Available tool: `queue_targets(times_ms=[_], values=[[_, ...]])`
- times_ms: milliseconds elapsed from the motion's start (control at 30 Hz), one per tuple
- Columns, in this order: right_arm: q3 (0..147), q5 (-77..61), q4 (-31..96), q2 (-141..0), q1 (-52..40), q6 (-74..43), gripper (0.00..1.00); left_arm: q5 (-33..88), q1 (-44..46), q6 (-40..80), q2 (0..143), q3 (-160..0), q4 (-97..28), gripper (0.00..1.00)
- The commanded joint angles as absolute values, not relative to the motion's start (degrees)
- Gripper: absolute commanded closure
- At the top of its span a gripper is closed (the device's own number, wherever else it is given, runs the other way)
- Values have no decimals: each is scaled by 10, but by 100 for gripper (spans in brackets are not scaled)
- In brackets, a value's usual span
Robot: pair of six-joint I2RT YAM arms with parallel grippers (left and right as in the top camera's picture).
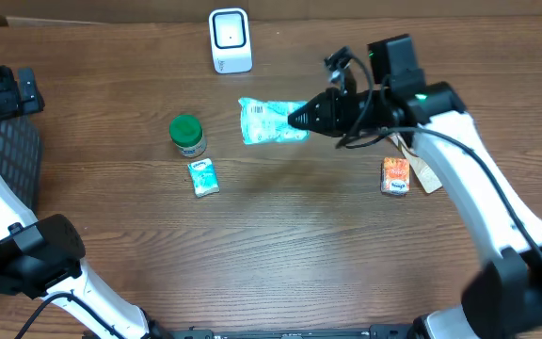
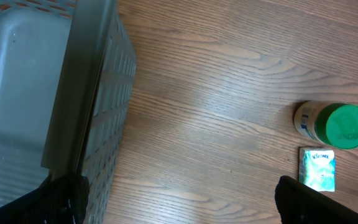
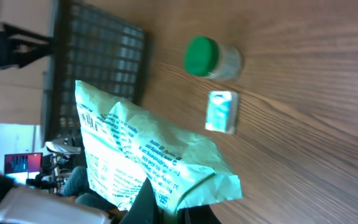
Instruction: Scan the item barcode
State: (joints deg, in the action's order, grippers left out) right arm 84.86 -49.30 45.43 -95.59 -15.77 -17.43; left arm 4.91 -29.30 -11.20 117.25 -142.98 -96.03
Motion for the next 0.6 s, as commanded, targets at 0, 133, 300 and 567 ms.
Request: queue_targets(times_ms=[0,133,300,567], values=[[860,-469,465,-914,-157,-182,96,49,-296,-124,1158,-1441,-959,0],[863,-403,489,-892,-162,-193,96,49,-296,-124,1158,-1441,-959,0],[918,-302,534,-892,-182,-192,96,49,-296,-124,1158,-1441,-959,0],[1157,-43,607,-954,-252,-151,96,49,-296,-124,1158,-1441,-959,1]])
